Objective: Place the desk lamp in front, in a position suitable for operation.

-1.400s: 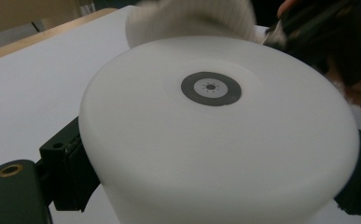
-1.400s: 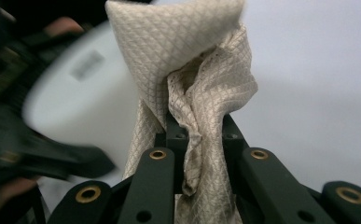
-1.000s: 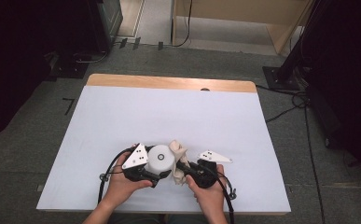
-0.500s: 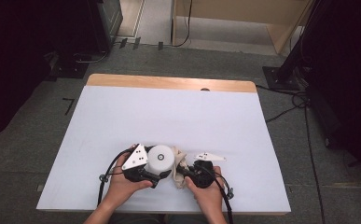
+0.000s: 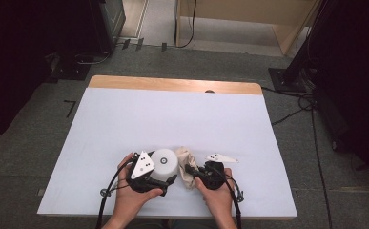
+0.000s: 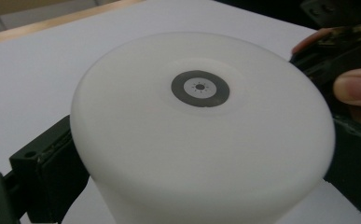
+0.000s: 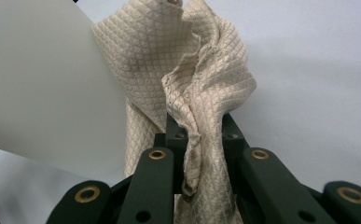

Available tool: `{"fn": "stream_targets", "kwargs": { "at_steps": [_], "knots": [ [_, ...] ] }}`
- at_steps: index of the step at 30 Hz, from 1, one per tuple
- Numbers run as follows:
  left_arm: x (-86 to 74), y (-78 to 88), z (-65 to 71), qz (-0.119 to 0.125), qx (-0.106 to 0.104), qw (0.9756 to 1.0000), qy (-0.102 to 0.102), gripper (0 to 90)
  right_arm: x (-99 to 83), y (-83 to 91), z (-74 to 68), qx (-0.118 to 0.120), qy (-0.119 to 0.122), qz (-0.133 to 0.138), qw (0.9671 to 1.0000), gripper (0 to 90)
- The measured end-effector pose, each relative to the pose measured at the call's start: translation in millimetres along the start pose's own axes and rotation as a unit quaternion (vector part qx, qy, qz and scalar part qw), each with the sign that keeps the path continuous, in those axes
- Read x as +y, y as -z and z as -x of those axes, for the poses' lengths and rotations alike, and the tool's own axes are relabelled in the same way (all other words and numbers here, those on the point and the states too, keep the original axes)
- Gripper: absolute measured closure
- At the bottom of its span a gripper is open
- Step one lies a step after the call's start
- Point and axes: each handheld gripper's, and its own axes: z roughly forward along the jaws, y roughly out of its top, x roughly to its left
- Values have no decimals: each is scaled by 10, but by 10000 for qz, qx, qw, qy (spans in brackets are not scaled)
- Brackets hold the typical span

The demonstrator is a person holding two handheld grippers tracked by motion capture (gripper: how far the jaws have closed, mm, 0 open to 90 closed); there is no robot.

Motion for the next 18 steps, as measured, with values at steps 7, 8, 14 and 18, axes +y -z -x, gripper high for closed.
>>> {"fn": "stream_targets", "kwargs": {
  "at_steps": [7, 8, 14, 18],
  "knots": [
    [-44, -65, 31, 9, 392, 9986, 345, 69, -1, 15, -10, -39, -14, 38, 10000, 798],
    [-42, -60, 29, 2, 385, 9987, 345, 71, 0, 19, -7, -36, -3, 43, 10000, 798],
    [-35, -43, -48, -52, 72, 9998, 174, 77, 5, 42, 18, -57, -34, 67, 10000, 798],
    [-7, -30, -165, -143, -412, 9989, -161, 79, 16, 53, 20, -51, -34, 107, 9999, 798]
  ]
}}
